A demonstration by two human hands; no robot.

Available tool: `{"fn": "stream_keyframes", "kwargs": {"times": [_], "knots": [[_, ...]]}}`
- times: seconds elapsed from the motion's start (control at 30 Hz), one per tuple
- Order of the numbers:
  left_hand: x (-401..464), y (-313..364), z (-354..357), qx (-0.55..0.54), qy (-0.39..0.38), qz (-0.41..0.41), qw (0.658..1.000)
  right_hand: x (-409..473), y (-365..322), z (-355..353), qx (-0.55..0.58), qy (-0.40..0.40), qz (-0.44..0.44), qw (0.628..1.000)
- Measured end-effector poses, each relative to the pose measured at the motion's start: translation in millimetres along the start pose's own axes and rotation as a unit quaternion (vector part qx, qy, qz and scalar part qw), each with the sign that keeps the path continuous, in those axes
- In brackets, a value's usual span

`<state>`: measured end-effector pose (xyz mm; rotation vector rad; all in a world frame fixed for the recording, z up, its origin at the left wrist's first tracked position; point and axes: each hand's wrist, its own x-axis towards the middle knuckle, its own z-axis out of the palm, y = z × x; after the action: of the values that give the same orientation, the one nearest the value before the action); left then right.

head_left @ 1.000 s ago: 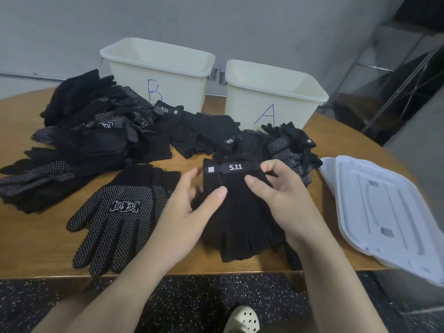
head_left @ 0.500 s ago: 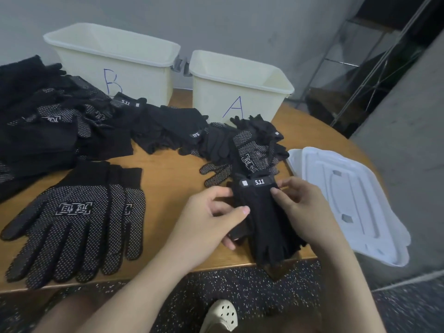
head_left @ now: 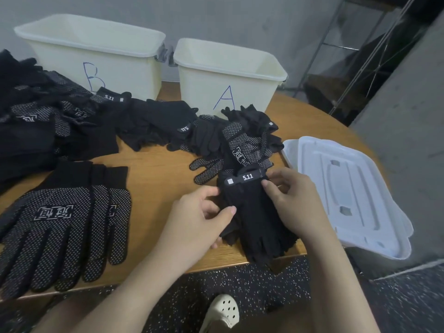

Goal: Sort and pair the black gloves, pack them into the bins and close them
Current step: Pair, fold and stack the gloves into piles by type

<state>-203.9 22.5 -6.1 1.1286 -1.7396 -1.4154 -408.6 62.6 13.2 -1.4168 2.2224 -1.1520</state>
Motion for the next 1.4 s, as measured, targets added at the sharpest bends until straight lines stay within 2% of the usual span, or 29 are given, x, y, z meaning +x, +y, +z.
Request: {"fn": "stream_keyframes", "kwargs": {"times": [0.2,0.43,0.53,0.63,0.7,0.8,1.17,1.3,1.4], "knots": [[-3.9,-0.4,0.9,0.053,0.011,0.019,0.998,-1.9,0.2,7.6,-0.036,-0.006,-0.013,0.999],[-3.6,-0.7,-6.9,0.184,0.11,0.113,0.97,-5.9,0.1,9.8,-0.04,-0.005,-0.013,0.999],[-4.5,3.8,-10.3,0.288,0.12,0.206,0.928,-9.6,-4.4,14.8,-0.031,-0.018,-0.024,0.999],[-6.4,7.3,-7.9,0.41,0.045,0.287,0.865,-12.3,-10.9,20.3,-0.022,-0.038,-0.047,0.998],[-7.3,0.4,-4.5,0.453,-0.011,0.264,0.851,-13.2,-13.3,23.0,-0.011,-0.039,-0.05,0.998],[-4.3,-16.7,-6.0,0.472,-0.054,0.206,0.855,-15.3,-13.9,28.9,-0.032,-0.036,-0.055,0.997],[3.7,-24.6,-11.7,0.478,-0.075,0.2,0.852,-16.7,-21.2,30.2,-0.071,-0.008,-0.041,0.997],[4.1,-27.8,-10.5,0.471,-0.066,0.199,0.857,-24.9,-28.6,22.9,-0.08,0.038,-0.126,0.988],[5.1,-28.7,-10.9,0.464,-0.063,0.201,0.86,-32.2,-33.0,24.7,-0.053,-0.004,-0.185,0.981]]}}
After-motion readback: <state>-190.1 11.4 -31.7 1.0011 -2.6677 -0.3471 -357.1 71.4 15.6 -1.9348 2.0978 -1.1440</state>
